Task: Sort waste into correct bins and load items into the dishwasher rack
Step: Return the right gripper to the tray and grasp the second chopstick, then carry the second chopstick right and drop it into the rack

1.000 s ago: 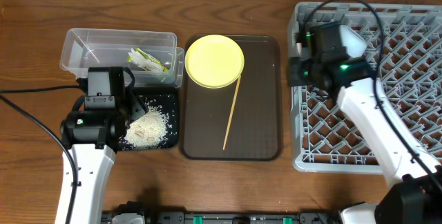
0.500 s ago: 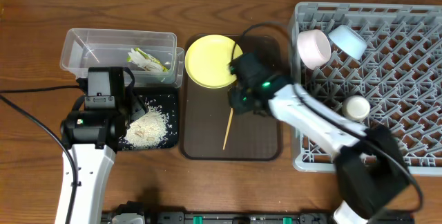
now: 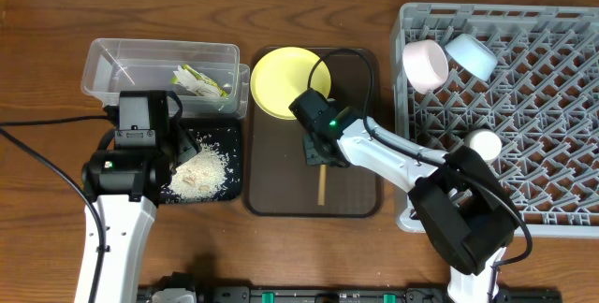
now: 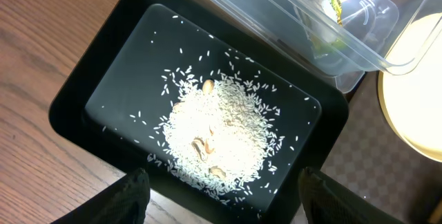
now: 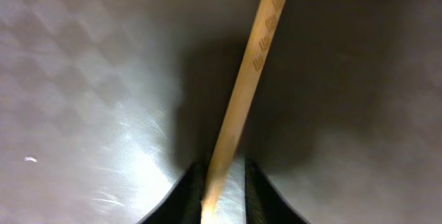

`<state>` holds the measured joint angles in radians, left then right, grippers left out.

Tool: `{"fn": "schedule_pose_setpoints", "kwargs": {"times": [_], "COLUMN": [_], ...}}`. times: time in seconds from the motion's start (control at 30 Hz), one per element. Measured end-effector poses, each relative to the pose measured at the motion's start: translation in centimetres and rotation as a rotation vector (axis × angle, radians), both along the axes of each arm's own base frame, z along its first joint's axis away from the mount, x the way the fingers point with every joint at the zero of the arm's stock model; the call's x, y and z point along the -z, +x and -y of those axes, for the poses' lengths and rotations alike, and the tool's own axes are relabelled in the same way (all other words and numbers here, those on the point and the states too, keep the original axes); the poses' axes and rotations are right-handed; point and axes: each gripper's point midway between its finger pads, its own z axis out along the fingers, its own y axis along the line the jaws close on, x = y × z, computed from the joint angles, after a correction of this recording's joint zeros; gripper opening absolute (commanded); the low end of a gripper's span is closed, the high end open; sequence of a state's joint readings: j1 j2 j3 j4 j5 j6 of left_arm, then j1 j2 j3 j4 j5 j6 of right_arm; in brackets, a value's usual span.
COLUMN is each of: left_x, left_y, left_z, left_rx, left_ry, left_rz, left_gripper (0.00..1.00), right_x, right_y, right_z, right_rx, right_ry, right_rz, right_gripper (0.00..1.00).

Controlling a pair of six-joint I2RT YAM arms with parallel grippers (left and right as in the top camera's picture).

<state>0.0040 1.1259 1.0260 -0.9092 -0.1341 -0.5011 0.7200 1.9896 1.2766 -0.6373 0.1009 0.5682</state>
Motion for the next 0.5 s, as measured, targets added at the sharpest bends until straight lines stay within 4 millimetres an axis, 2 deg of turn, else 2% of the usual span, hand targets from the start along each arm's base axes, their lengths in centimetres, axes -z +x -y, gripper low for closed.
{"fn": "schedule_pose_setpoints", "kwargs": {"times": [0.03,0.2,0.3,0.37,0.5], "left_x": [0.0,0.0,0.0,0.0,0.0], "left_y": [0.0,0.0,0.0,0.0,0.0], "left_z": [0.0,0.0,0.0,0.0,0.0], "left_rx": [0.000,0.000,0.000,0.000,0.000], "left_ry": [0.000,0.000,0.000,0.000,0.000], "left_rz": [0.000,0.000,-0.001,-0.001,0.000], "left_gripper": [0.72,0.72,0.72,0.72,0.72], "right_x": [0.0,-0.3,-1.4,-3.2,-9.4], "right_y": [0.0,0.2,1.1,1.9,3.7], "right_z": [0.3,2.1,3.8,5.0,7.7], "right_rx": [0.010,0.068,0.105,0.126,0.157], "right_ry": [-0.010,-0.040,-0.038,-0.021,0.046], "right_rz": [-0.001,-0.013,-0.004,0.025,0.145], "right_gripper": [0.02,0.01,0.01,0.01,0.01]}}
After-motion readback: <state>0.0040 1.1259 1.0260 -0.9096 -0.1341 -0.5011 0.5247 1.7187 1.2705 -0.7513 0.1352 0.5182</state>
